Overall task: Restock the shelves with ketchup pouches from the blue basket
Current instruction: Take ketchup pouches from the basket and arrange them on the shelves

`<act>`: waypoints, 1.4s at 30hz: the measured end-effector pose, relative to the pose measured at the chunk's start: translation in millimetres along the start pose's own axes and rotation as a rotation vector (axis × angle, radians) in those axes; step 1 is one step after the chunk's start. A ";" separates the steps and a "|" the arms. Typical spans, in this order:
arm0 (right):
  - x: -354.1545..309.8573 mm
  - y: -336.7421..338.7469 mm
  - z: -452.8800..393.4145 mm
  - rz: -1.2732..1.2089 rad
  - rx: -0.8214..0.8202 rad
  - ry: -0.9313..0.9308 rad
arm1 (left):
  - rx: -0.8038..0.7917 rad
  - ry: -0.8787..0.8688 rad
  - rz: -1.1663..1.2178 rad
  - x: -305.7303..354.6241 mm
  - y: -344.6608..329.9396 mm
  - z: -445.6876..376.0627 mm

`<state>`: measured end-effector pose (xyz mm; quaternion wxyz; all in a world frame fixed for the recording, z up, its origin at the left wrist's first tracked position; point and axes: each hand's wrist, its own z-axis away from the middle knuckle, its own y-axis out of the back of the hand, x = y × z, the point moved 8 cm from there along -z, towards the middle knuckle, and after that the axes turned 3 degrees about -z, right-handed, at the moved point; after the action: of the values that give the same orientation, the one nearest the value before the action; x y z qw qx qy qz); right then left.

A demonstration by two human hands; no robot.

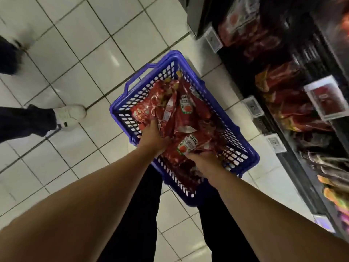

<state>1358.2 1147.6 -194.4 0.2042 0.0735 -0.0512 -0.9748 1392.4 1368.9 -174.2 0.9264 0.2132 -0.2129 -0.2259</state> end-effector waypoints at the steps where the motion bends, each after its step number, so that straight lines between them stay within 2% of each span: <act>1: -0.7 -14.8 -11.2 -0.090 0.011 0.005 | 0.021 -0.028 -0.029 3.1 -7.8 -16.8; 4: -0.6 -42.3 -41.6 -0.406 0.133 -0.060 | 0.067 -0.085 -0.126 8.2 -25.1 -59.1; 6: 7.4 -48.3 -55.3 -0.534 0.213 -0.089 | 0.087 -0.098 -0.212 4.7 -27.7 -74.6; 10: 15.1 -33.8 -54.9 -0.447 0.291 -0.016 | 0.039 -0.152 -0.160 -4.0 -22.3 -81.0; 12: 22.9 -22.6 -44.7 -0.463 0.287 -0.043 | -0.034 -0.082 -0.049 -12.6 -16.9 -76.1; 16: 34.4 -6.5 -1.6 -0.536 0.130 -0.139 | -0.288 0.140 0.378 -30.5 -6.1 -30.7; 21: -3.1 23.5 106.1 -0.532 -0.009 0.082 | -0.462 0.179 0.755 -9.6 43.9 82.3; 24: -42.0 34.9 181.2 -0.566 -0.094 0.160 | -0.529 0.103 0.855 30.7 90.8 158.9; 27: -94.1 45.1 265.8 -0.553 -0.107 0.274 | -0.530 -0.012 0.863 79.7 145.9 226.3; 32: -177.1 67.1 403.1 -0.414 0.005 0.545 | -0.445 -0.310 0.702 171.7 246.6 322.8; 36: -212.0 83.0 486.0 -0.420 0.070 0.724 | -0.338 -0.417 0.678 220.3 311.3 367.7; 42: -242.0 112.9 590.9 -0.498 0.145 0.920 | -0.389 -0.654 0.641 288.5 375.0 418.3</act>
<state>1524.4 1184.2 431.3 -0.0380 0.5178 -0.0045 -0.8547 1543.0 1399.6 438.4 0.8566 -0.1217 -0.5010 -0.0205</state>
